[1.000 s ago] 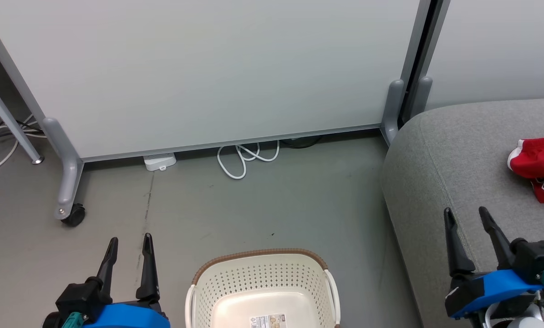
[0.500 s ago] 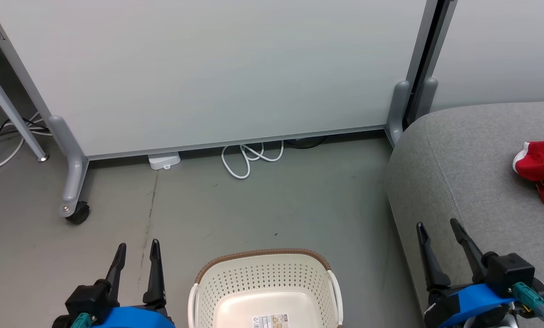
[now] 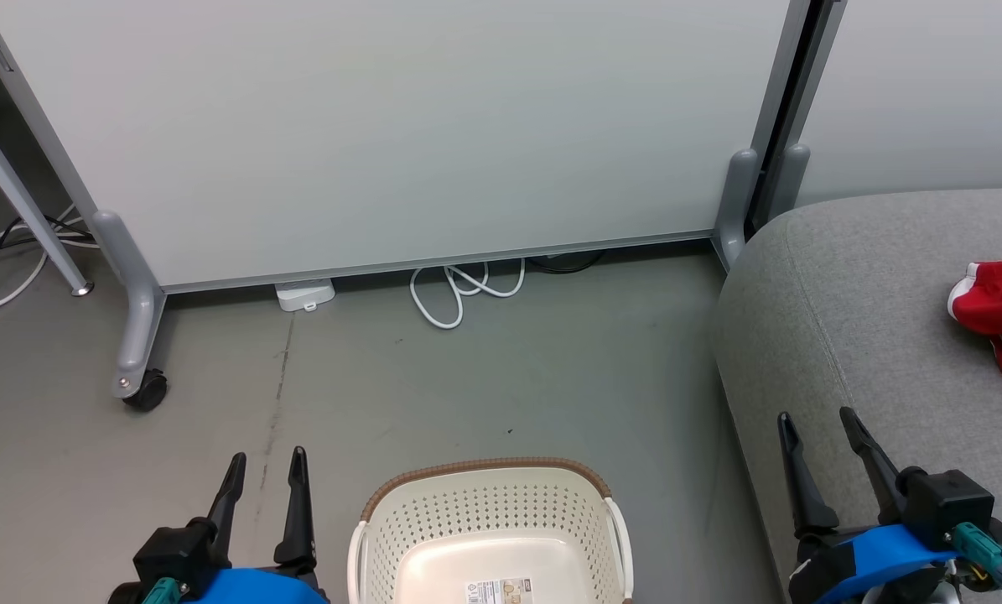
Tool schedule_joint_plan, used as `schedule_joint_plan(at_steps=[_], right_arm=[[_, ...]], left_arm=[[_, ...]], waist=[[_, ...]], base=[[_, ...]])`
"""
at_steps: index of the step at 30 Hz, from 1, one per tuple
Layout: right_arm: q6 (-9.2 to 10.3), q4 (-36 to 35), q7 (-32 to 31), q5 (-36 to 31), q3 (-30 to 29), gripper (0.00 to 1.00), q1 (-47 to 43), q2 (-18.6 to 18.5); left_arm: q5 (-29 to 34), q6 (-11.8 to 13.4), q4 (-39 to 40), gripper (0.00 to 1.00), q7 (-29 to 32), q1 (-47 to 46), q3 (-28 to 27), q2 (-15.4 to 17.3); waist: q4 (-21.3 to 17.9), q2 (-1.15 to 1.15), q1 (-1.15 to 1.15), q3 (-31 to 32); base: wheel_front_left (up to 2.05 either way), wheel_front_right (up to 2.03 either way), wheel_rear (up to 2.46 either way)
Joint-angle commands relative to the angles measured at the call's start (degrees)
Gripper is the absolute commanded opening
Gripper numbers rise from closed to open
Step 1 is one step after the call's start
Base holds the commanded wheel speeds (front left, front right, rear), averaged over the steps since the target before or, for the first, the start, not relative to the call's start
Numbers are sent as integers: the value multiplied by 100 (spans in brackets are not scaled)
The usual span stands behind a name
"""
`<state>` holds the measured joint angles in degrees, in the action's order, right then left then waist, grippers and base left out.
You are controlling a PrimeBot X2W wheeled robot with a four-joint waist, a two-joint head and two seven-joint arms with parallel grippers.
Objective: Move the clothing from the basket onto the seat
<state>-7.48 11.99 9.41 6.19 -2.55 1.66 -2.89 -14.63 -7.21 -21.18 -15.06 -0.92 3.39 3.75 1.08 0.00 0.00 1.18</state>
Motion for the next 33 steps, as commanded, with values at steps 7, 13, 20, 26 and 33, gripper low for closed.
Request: schedule_joint_plan(at_steps=[7,13,20,26,33], right_arm=[[-3,42,-18,0,-23,100,-8,1],[0,228,-29,4,-3,0,-49,13],[0,426,-134,452,-46,0,-71,25],[0,393,-250,1146,-68,0,-30,22],[0,360,-377,1893,-93,0,18,19]], left_arm=[[-45,-40,-67,100,-17,9,50,23],[-56,3,-231,0,32,131,70,-45],[-459,2,-340,0,155,215,19,-73],[-1076,-1,-246,0,325,146,-68,-74],[-1744,-4,-145,0,506,71,-160,-75]], waist=[[-7,0,0,10],[-7,0,0,10],[-10,0,1,6],[-15,0,1,-1],[-21,0,1,-9]], base=[[0,0,0],[0,0,0],[0,0,0],[0,0,0],[0,0,0]])
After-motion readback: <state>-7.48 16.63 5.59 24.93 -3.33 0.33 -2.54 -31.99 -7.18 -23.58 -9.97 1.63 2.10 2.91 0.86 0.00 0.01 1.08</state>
